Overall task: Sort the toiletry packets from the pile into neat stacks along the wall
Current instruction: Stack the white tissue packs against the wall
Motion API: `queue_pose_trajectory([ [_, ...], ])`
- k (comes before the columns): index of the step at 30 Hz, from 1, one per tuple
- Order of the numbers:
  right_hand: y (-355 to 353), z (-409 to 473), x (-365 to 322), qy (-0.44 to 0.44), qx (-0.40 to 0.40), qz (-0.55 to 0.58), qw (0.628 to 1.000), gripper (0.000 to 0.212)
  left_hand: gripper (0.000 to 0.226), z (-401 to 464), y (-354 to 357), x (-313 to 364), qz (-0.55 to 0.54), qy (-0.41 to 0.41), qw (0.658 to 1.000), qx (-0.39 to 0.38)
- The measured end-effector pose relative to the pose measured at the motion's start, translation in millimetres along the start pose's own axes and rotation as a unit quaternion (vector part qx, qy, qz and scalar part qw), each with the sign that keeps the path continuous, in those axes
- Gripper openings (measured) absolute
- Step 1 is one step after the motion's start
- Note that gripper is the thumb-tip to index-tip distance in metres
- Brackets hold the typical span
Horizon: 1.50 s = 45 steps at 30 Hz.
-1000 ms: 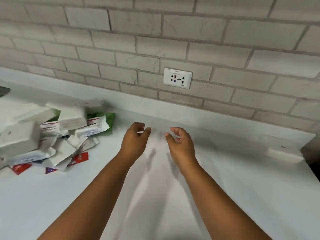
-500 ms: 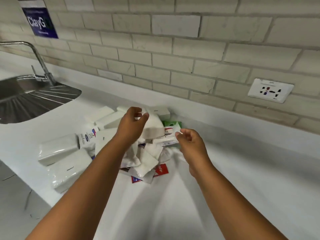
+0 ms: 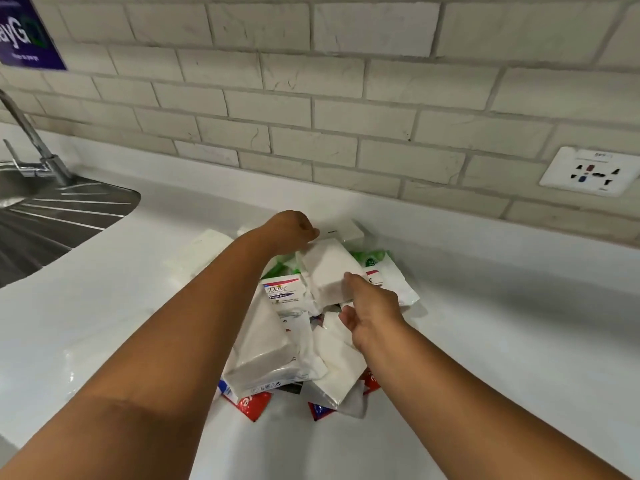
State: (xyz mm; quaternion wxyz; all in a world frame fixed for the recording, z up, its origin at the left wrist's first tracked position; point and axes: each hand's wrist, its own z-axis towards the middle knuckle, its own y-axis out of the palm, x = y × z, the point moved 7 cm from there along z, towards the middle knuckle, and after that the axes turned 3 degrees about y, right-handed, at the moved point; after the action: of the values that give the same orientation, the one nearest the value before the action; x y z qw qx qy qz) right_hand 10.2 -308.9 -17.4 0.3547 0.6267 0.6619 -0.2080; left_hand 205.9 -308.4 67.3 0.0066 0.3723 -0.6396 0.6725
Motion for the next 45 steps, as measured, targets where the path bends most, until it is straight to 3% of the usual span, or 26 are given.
queue_pose_trajectory([
  [6, 4.7, 8.6, -3.5, -0.04, 0.027, -0.026, 0.999, 0.041, 0.034, 8.6, 18.1, -10.3, 0.0, 0.002, 1.0, -0.013],
  [12, 3.3, 10.0, -7.5, -0.075, 0.044, -0.061, 0.994, 0.018, 0.021, 6.4, 15.0, -17.2, -0.035, 0.011, 0.999, 0.034],
  [15, 3.1, 8.0, -12.6, -0.111, 0.046, -0.085, 0.989, 0.022, 0.017, -0.2, 8.7, -17.5, -0.062, 0.009, 0.996, 0.059],
  [18, -3.0, 5.9, -14.3, -0.137, 0.038, -0.071, 0.987, 0.028, 0.016, -12.7, 4.5, -19.0, -0.128, 0.001, 0.988, 0.082],
  [22, -17.1, -0.9, -20.0, -0.171, 0.022, 0.012, 0.985, 0.015, 0.011, -35.6, -0.7, -13.7, -0.234, -0.003, 0.966, 0.114],
  [27, -46.3, -11.9, -38.1, -0.223, 0.019, 0.062, 0.973, 0.027, 0.007, -60.1, 10.9, 8.2, -0.329, 0.004, 0.935, 0.13],
  [35, -136.5, -15.8, -73.8, -0.265, 0.062, 0.057, 0.96, 0.027, 0.006, -74.4, 69.2, 90.6, -0.381, 0.012, 0.916, 0.122],
  [40, -223.8, -10.1, -99.9, -0.278, 0.091, 0.064, 0.954, 0.028, 0.017, -86.2, 124.5, 163.0, -0.42, 0.001, 0.902, 0.103],
  [45, -324.2, -3.0, -126.1, -0.291, 0.109, 0.069, 0.948, 0.027, 0.007, -100.3, 184.3, 244.8, -0.449, -0.004, 0.89, 0.076],
])
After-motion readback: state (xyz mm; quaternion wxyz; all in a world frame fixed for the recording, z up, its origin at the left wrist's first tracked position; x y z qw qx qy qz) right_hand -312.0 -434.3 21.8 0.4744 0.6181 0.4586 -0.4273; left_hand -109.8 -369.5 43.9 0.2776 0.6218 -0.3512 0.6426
